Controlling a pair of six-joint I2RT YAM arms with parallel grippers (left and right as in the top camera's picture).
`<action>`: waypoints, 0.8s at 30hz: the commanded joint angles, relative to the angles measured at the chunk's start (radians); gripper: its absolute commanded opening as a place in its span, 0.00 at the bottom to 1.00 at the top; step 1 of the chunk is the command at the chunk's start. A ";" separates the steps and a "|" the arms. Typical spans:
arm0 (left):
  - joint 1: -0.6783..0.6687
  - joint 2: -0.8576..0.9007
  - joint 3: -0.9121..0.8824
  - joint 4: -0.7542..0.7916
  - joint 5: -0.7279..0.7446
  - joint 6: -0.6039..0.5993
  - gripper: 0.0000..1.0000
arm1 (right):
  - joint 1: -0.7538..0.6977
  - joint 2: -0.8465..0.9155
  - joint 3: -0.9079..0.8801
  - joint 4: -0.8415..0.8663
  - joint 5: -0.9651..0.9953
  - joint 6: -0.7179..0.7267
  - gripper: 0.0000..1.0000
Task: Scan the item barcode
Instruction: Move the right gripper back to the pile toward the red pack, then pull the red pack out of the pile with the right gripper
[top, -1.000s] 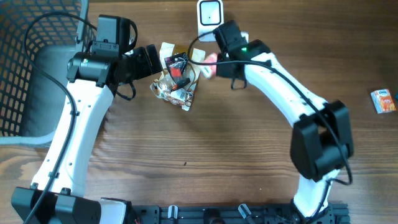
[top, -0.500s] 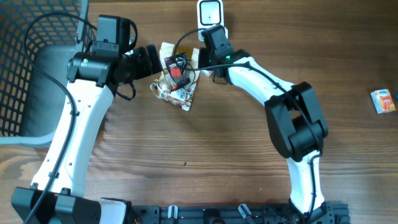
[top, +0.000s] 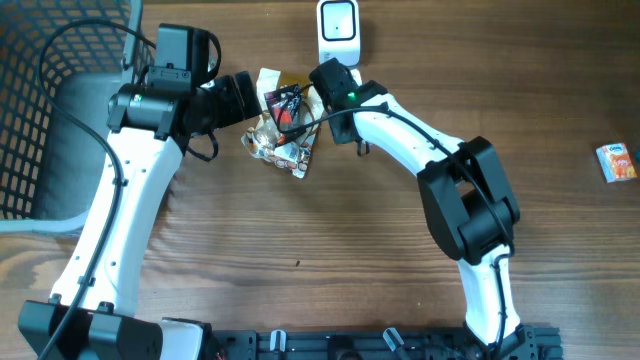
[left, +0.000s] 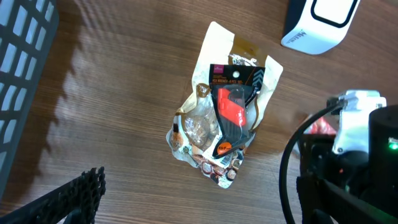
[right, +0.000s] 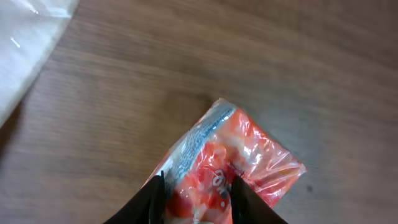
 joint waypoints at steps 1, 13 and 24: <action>0.002 0.004 0.003 0.003 -0.006 -0.009 1.00 | -0.002 0.000 -0.036 -0.090 0.001 -0.007 0.38; 0.002 0.004 0.003 0.003 -0.006 -0.009 1.00 | 0.001 -0.069 -0.042 -0.161 -0.099 0.191 0.32; 0.002 0.004 0.003 0.003 -0.006 -0.009 1.00 | -0.001 -0.069 -0.043 -0.213 0.038 0.230 0.05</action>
